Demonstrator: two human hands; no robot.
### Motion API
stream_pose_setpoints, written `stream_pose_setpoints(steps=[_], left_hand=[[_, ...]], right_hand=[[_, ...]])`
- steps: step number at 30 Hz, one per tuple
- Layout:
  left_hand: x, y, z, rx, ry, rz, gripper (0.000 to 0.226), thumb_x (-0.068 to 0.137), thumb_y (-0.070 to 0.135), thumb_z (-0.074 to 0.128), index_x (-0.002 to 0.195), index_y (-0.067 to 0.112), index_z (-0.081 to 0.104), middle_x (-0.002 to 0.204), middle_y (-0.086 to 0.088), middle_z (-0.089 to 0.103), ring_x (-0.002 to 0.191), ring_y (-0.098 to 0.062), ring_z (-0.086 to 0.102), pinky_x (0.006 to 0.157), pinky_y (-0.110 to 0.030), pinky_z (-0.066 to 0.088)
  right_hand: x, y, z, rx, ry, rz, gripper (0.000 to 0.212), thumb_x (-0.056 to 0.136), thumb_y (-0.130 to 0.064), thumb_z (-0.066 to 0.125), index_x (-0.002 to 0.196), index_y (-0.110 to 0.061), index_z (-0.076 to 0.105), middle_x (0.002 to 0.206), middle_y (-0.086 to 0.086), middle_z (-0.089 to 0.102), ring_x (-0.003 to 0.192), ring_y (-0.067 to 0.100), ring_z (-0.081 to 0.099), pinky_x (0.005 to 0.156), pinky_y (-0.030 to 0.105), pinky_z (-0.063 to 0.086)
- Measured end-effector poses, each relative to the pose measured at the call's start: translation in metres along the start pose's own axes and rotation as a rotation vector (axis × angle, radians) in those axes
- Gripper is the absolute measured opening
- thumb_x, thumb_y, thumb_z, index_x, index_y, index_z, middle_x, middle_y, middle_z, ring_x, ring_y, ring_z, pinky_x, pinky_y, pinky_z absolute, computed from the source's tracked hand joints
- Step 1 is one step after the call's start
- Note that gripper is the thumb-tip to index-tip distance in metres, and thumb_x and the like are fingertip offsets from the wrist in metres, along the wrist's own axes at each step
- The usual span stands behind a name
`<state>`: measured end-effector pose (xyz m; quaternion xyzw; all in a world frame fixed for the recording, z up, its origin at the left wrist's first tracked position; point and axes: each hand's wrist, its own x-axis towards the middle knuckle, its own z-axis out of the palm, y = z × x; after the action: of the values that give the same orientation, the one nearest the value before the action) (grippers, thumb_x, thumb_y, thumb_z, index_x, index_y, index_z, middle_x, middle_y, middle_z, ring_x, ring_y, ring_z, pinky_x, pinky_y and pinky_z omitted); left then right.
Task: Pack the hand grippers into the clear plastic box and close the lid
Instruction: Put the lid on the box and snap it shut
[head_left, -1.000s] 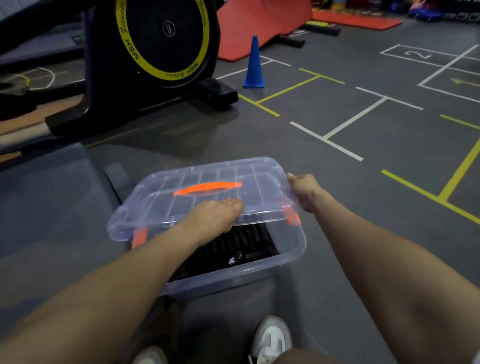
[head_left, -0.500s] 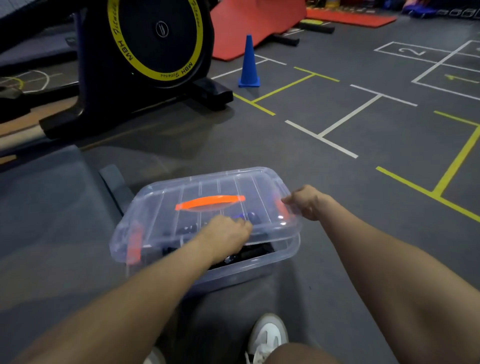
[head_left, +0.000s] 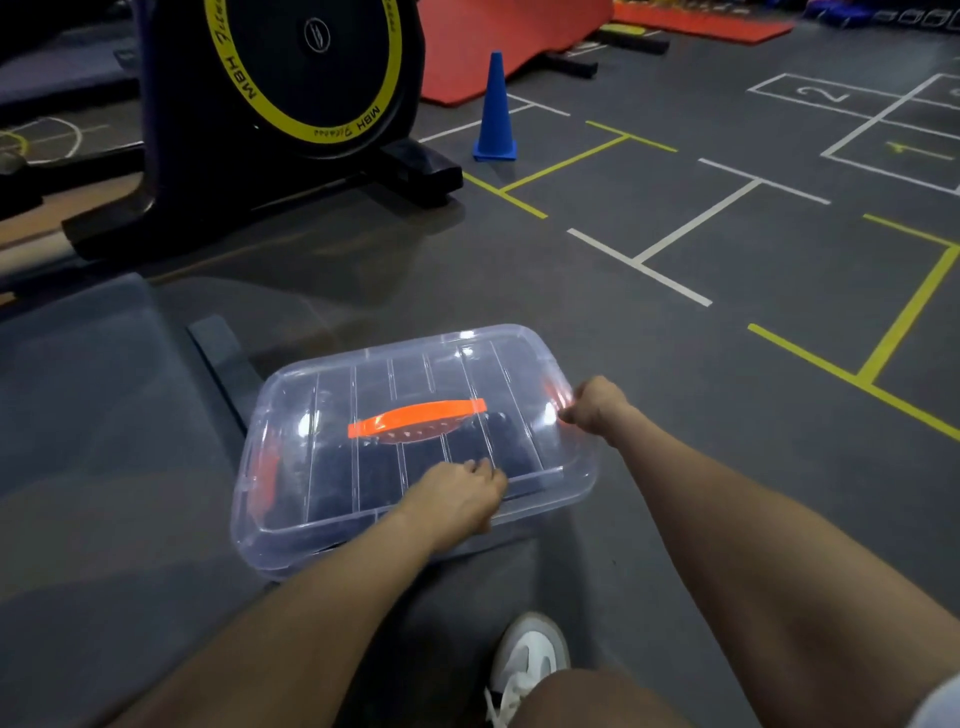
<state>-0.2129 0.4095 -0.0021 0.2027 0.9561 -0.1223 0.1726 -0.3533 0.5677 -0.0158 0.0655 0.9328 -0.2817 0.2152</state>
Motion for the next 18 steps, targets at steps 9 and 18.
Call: stream_pose_setpoints(steps=[9, 18], left_hand=[[0.004, -0.007, 0.014, -0.123, -0.053, 0.031, 0.059, 0.083, 0.038, 0.061, 0.131, 0.01, 0.043, 0.139, -0.009, 0.047, 0.122, -0.031, 0.053, 0.091, -0.044, 0.049], [0.041, -0.028, -0.025, -0.293, 0.183, -0.132, 0.042, 0.092, 0.049, 0.043, 0.109, 0.014, 0.059, 0.117, -0.007, 0.062, 0.108, -0.03, 0.058, 0.085, -0.037, 0.046]], right_hand=[[-0.006, 0.006, 0.003, -0.039, 0.008, -0.001, 0.046, 0.081, -0.024, 0.072, 0.12, -0.002, 0.061, 0.12, 0.016, 0.064, 0.112, 0.03, 0.06, 0.082, 0.029, 0.046], [0.014, 0.013, -0.005, 0.144, 0.007, 0.001, 0.044, 0.086, -0.028, 0.066, 0.113, 0.007, 0.064, 0.091, 0.012, 0.059, 0.086, 0.021, 0.055, 0.078, 0.032, 0.046]])
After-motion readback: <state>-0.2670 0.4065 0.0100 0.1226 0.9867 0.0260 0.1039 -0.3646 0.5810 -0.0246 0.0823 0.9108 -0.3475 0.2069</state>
